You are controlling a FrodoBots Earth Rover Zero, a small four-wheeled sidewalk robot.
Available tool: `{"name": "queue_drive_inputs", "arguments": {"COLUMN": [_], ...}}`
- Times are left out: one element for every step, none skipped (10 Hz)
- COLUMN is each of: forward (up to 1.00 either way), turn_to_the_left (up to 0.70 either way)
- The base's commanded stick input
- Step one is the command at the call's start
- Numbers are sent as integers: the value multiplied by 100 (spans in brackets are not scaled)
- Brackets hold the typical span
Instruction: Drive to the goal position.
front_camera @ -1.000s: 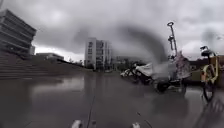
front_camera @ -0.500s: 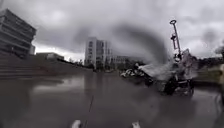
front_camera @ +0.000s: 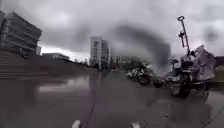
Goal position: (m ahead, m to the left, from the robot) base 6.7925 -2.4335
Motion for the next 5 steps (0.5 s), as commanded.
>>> {"name": "queue_drive_inputs", "arguments": {"forward": [70, 70, 70, 70, 70], "turn_to_the_left": [0, 0, 0, 0, 0]}}
